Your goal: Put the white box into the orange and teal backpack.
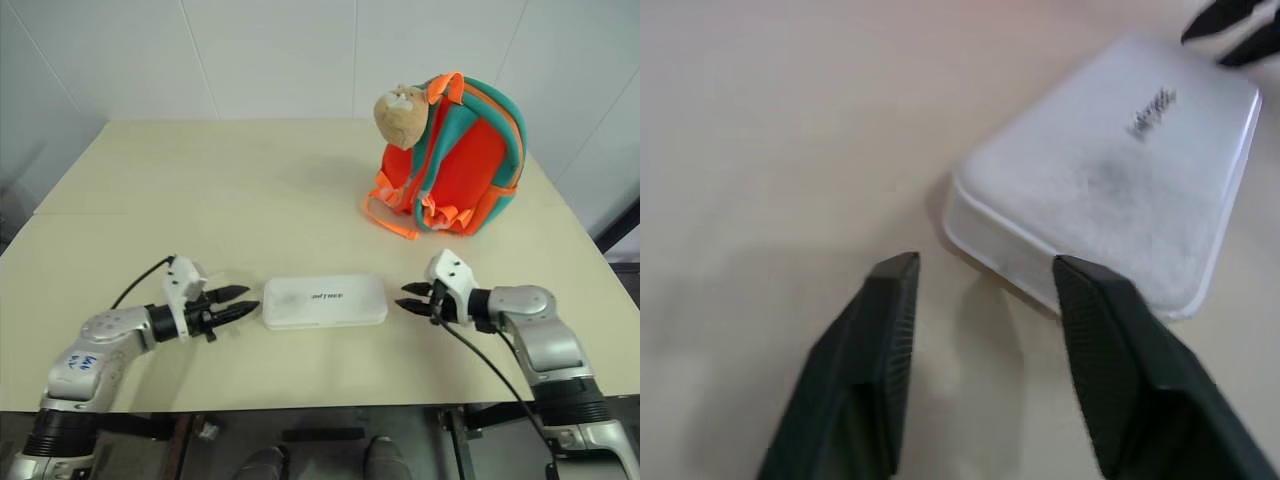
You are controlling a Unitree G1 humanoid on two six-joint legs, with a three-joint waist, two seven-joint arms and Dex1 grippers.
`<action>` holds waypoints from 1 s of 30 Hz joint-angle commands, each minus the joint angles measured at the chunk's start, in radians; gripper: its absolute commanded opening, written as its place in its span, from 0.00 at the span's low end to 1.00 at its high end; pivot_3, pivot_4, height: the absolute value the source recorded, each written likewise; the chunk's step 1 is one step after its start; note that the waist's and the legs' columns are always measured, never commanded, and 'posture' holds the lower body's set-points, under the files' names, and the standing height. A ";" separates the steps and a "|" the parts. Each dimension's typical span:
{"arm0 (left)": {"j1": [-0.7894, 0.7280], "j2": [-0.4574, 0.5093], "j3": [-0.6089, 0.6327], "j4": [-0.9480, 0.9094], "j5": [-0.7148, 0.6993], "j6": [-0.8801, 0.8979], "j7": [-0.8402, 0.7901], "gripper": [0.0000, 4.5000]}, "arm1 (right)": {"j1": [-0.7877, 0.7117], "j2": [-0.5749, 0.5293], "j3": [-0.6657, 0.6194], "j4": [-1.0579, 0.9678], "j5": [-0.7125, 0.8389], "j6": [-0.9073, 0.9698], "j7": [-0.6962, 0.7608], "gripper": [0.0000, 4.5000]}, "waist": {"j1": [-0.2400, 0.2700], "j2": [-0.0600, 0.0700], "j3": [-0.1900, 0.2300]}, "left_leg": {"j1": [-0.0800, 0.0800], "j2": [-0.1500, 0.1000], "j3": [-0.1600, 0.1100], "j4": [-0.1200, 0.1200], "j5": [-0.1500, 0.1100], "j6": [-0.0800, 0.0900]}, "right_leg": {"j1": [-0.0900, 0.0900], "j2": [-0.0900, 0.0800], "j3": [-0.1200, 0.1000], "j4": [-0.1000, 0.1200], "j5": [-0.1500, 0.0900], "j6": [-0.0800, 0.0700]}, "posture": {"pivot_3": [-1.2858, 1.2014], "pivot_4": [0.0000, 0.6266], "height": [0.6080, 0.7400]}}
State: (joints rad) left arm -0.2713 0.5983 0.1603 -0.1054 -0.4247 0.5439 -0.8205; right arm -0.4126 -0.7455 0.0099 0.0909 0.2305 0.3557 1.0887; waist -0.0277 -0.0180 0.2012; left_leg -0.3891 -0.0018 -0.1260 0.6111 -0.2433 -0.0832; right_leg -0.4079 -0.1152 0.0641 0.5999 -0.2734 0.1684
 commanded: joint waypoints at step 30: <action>-0.251 -0.002 0.092 0.330 -0.402 0.921 0.077 1.00 | -0.102 0.011 0.115 -0.136 0.175 0.366 0.048 1.00 | 0.001 -0.001 0.000 | -0.001 0.000 0.000 0.000 -0.001 -0.001 | -0.001 0.000 -0.001 0.001 0.000 0.000 | 0.52 0.24 1.00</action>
State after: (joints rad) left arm -0.5165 0.6118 0.2475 0.2078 -0.8366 1.4571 -0.7749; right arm -0.5005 -0.7424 0.1273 -0.0342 0.3965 0.7469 1.1349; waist -0.0269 -0.0189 0.2015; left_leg -0.3893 -0.0019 -0.1265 0.6117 -0.2438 -0.0839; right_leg -0.4084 -0.1152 0.0634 0.6008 -0.2737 0.1690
